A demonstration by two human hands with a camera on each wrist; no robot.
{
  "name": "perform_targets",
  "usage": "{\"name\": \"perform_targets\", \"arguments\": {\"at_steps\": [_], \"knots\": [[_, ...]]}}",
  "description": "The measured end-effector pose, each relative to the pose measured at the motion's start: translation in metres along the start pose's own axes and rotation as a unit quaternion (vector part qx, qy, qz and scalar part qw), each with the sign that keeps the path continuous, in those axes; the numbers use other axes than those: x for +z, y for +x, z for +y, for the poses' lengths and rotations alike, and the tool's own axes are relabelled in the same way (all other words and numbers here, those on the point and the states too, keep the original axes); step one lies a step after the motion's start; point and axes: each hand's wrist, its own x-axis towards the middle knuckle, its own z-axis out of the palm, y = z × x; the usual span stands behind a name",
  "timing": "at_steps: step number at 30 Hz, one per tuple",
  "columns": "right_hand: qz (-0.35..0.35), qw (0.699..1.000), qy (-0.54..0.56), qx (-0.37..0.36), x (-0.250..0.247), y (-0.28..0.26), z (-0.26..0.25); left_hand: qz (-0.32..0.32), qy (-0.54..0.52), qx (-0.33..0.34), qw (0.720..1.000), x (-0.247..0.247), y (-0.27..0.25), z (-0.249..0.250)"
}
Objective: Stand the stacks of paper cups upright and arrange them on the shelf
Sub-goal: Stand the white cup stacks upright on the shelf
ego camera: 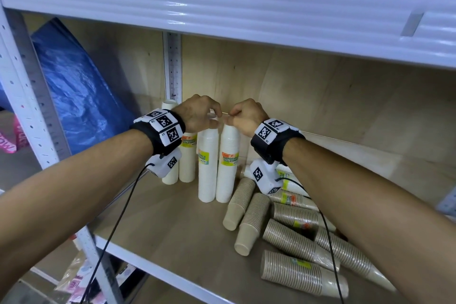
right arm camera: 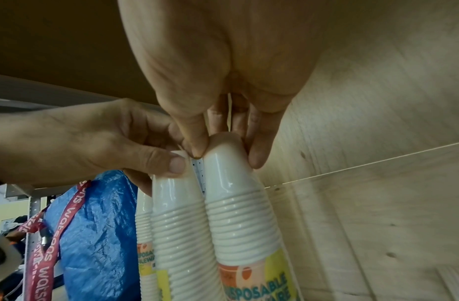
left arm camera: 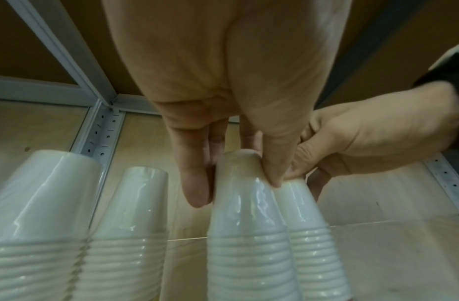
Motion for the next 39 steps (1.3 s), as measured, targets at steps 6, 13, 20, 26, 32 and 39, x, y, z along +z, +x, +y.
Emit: {"name": "perform_targets", "arguments": {"at_steps": [6, 13, 20, 26, 32, 39], "knots": [[-0.006, 1.0, 0.01, 0.005, 0.0, 0.0, 0.001, -0.031, -0.024, 0.009, 0.999, -0.002, -0.003, 0.002], [-0.006, 1.0, 0.016, 0.008, -0.001, -0.001, 0.0, -0.008, -0.056, 0.003, 0.998, -0.001, -0.004, -0.003], [0.001, 1.0, 0.01, 0.013, 0.0, -0.002, 0.0, 0.005, -0.067, 0.016, 0.998, 0.003, -0.005, -0.006], [-0.003, 1.0, 0.015, 0.018, -0.001, -0.003, 0.0, -0.001, -0.109, -0.004, 0.994, 0.004, -0.004, -0.01], [0.001, 1.0, 0.014, 0.022, 0.001, -0.003, -0.003, -0.008, -0.086, 0.001, 0.996, 0.001, -0.001, -0.01], [-0.004, 1.0, -0.007, 0.021, -0.002, -0.008, -0.008, -0.034, -0.121, -0.008, 0.992, -0.01, 0.0, -0.006]]}}
